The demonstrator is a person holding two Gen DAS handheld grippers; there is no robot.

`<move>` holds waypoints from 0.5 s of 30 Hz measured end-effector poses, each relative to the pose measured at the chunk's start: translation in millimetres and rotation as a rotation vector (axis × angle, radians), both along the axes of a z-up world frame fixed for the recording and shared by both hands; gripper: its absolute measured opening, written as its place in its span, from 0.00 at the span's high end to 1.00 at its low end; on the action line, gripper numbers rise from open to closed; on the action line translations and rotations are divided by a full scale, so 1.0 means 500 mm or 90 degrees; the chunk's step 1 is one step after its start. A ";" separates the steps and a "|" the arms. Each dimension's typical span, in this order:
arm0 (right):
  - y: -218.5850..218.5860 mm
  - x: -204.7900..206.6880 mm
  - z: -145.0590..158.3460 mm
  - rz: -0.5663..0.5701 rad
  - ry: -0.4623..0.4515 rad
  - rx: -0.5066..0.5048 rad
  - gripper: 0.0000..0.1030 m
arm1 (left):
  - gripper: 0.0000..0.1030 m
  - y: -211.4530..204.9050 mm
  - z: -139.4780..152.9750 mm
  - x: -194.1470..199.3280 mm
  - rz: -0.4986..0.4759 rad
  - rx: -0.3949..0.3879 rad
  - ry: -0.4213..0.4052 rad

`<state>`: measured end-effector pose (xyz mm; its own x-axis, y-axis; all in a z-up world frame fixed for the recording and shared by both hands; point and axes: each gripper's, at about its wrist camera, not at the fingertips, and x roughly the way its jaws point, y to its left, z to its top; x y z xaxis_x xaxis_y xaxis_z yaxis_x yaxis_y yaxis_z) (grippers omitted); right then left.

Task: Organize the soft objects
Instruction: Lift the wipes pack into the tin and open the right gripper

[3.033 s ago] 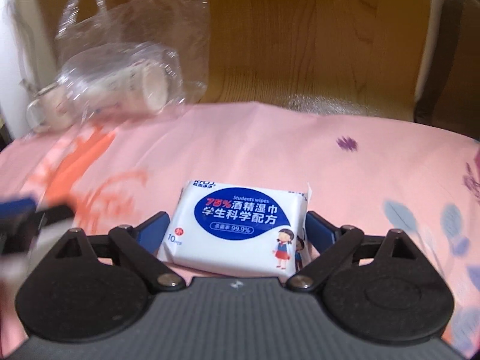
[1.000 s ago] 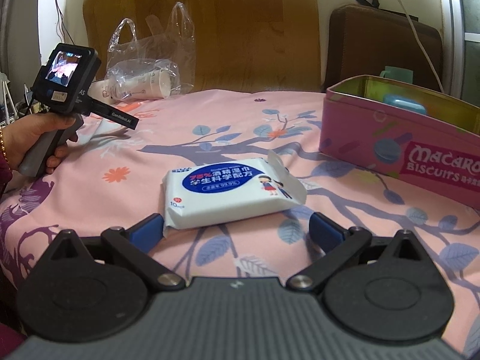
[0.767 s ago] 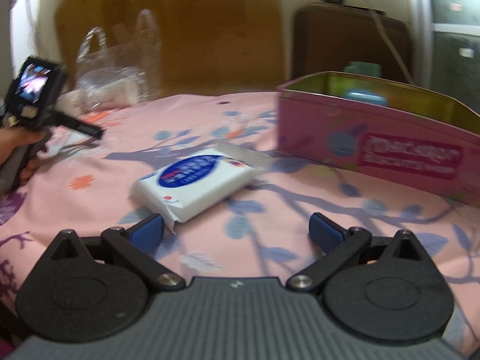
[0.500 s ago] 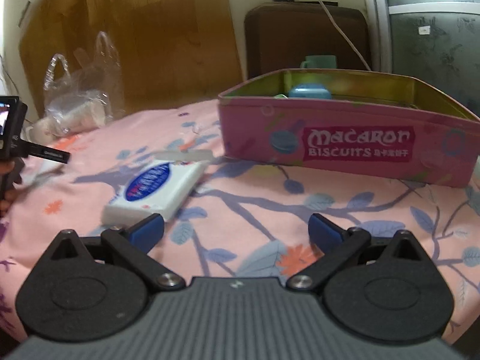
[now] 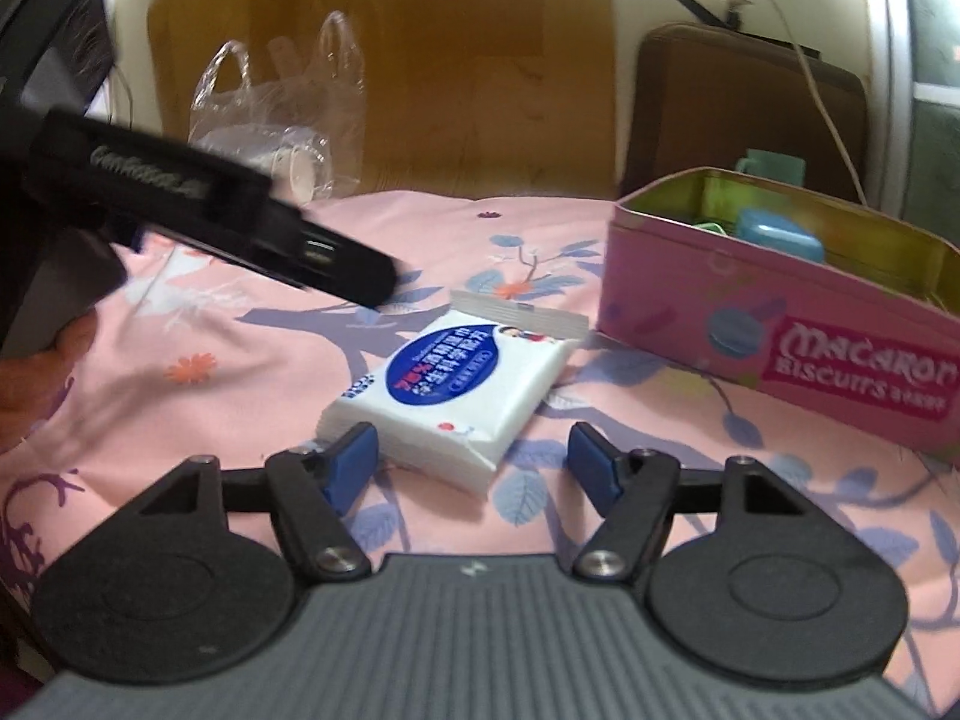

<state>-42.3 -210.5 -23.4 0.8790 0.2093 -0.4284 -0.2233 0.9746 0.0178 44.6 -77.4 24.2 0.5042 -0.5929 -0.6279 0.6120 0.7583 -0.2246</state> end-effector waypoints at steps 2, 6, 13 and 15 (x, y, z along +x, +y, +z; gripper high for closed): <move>0.006 0.012 -0.002 0.013 0.006 -0.003 0.35 | 0.27 -0.023 -0.034 0.019 -0.006 -0.005 0.054; 0.021 0.015 -0.005 0.043 -0.002 0.001 0.48 | 0.35 -0.034 -0.035 -0.006 0.003 -0.003 0.021; 0.011 -0.027 0.026 0.012 -0.079 0.008 0.50 | 0.35 -0.055 0.084 -0.019 -0.035 -0.090 -0.049; -0.007 -0.036 0.051 -0.011 -0.115 0.007 0.50 | 0.35 -0.098 0.119 -0.015 -0.063 -0.092 -0.076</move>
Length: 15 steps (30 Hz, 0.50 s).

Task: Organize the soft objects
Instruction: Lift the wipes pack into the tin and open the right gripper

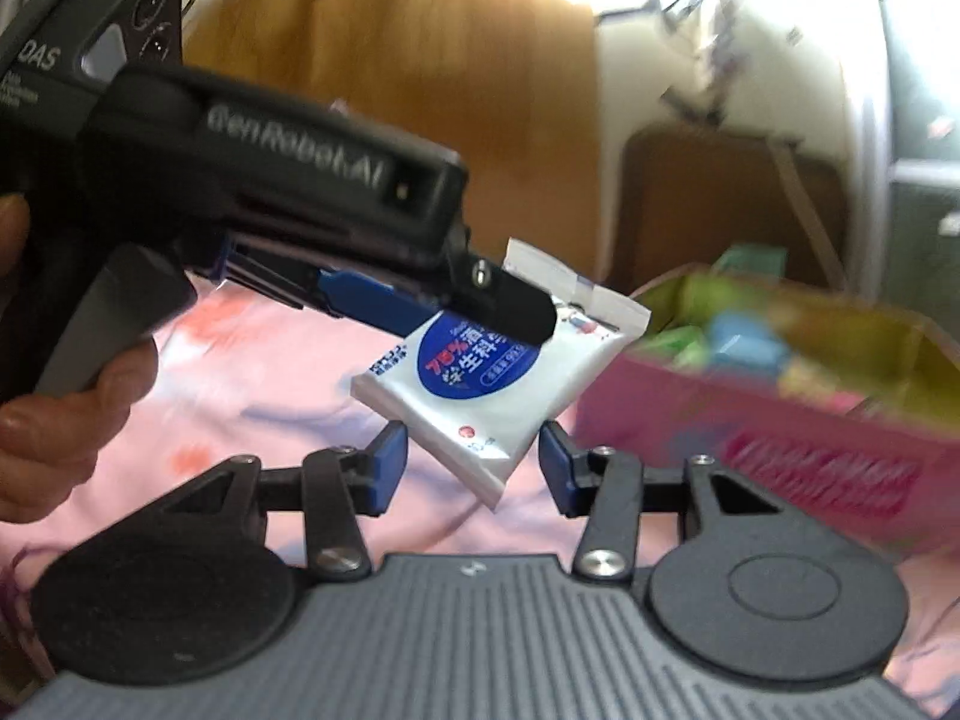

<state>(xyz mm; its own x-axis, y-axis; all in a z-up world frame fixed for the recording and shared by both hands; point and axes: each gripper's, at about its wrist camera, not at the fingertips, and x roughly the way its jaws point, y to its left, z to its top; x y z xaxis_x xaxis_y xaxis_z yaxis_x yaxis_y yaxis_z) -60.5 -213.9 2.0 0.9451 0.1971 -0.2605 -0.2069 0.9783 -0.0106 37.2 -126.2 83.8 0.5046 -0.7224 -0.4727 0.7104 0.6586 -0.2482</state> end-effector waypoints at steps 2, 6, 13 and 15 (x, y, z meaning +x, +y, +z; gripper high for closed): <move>-0.032 -0.003 0.024 -0.032 -0.027 0.002 0.50 | 0.35 -0.060 0.024 0.009 -0.029 0.007 -0.026; -0.121 0.014 0.052 -0.104 -0.041 0.021 0.50 | 0.35 -0.185 0.040 0.033 -0.080 0.012 -0.052; -0.266 0.092 0.056 -0.173 -0.002 0.075 0.49 | 0.21 -0.382 0.003 0.112 -0.065 0.067 -0.059; -0.277 0.137 0.066 -0.212 0.008 0.055 0.49 | 0.21 -0.421 -0.019 0.153 -0.024 0.103 -0.049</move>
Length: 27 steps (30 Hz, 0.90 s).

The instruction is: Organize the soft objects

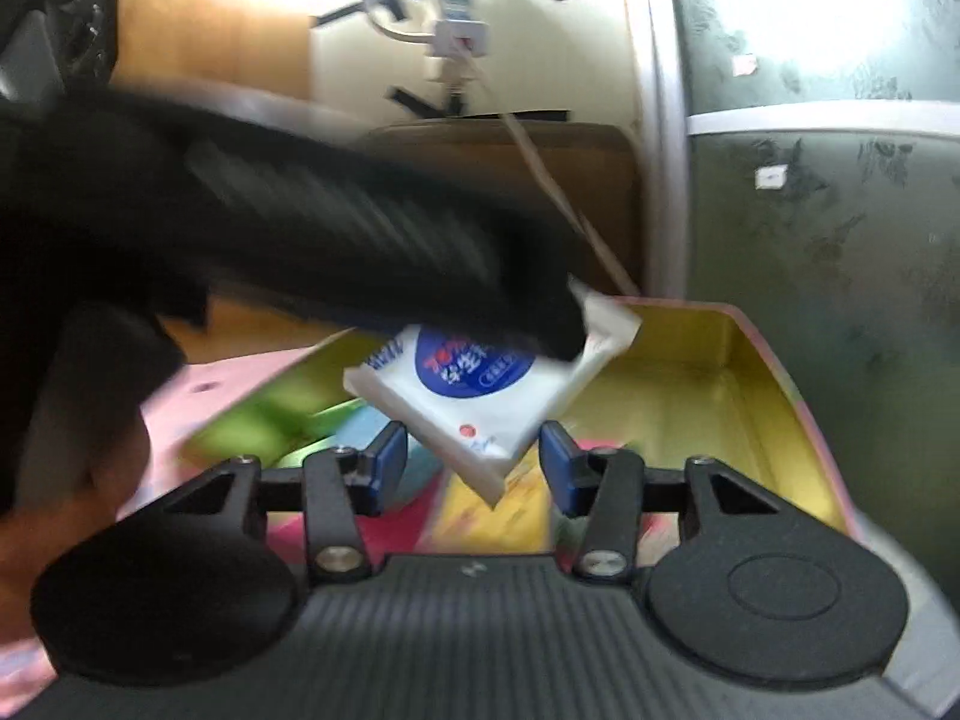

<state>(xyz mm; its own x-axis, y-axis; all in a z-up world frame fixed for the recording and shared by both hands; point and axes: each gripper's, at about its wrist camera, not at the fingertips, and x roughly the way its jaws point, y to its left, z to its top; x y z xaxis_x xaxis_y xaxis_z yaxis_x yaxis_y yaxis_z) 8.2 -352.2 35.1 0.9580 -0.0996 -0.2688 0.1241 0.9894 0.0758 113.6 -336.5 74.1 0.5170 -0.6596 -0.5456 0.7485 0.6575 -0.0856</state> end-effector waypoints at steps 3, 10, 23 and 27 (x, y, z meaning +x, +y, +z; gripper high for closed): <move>-0.020 0.064 -0.001 -0.054 0.020 -0.024 0.49 | 0.22 0.004 -0.018 0.042 0.065 0.009 0.026; -0.050 -0.007 -0.024 -0.070 -0.030 0.059 0.49 | 0.18 0.078 -0.015 0.003 0.085 -0.037 0.008; -0.017 -0.139 -0.012 -0.084 -0.085 0.160 0.41 | 0.00 0.215 0.027 -0.167 0.133 -0.001 -0.058; -0.003 -0.171 -0.012 -0.088 -0.082 0.191 0.34 | 0.00 0.268 0.023 -0.210 0.161 0.012 -0.051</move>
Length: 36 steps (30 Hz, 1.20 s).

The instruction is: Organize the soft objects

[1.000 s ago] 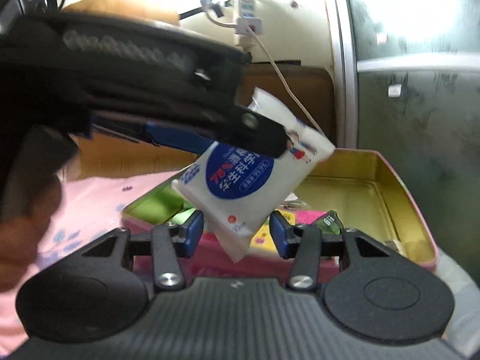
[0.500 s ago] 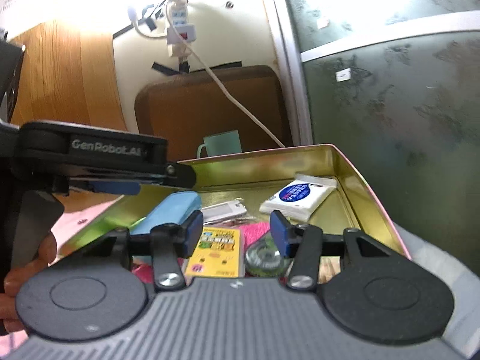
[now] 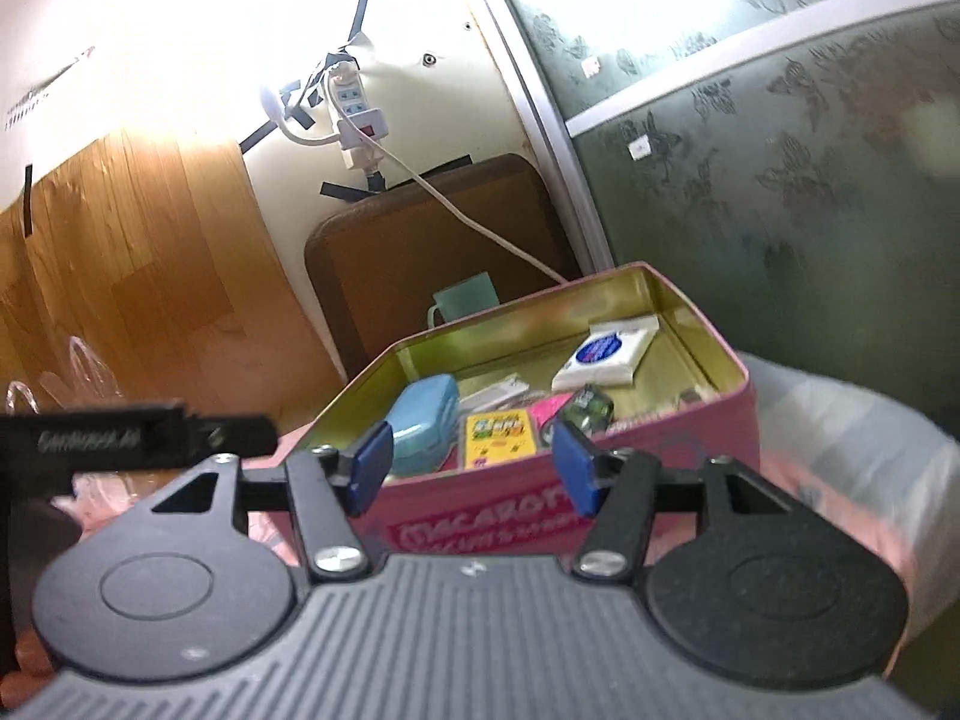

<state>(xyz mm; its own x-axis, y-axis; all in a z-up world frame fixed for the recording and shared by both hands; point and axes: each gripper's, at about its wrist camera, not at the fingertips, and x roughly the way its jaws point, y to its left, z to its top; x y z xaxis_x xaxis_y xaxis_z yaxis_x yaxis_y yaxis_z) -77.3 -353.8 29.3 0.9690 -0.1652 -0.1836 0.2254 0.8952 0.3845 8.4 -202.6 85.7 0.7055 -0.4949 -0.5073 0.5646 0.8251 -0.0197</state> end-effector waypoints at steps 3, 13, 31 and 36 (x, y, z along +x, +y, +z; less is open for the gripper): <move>0.010 -0.017 0.000 0.002 0.007 0.031 0.26 | 0.00 0.030 -0.006 -0.025 0.021 0.023 0.010; 0.075 -0.069 0.028 -0.002 -0.009 0.038 0.08 | 0.00 0.115 -0.008 -0.084 0.078 0.013 -0.030; 0.138 -0.084 0.035 0.010 -0.014 0.002 0.00 | 0.00 0.164 -0.027 -0.110 0.112 0.037 -0.021; 0.132 -0.077 0.028 0.013 -0.004 0.004 0.00 | 0.00 0.172 -0.028 -0.111 0.147 0.035 -0.047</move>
<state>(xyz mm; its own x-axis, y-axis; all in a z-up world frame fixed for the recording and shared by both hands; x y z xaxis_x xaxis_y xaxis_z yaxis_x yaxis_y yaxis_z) -115.7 -287.9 43.1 0.9733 -0.1447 -0.1784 0.2050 0.8973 0.3910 -47.1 -116.5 71.8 0.8326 -0.2892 -0.4724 0.3591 0.9312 0.0628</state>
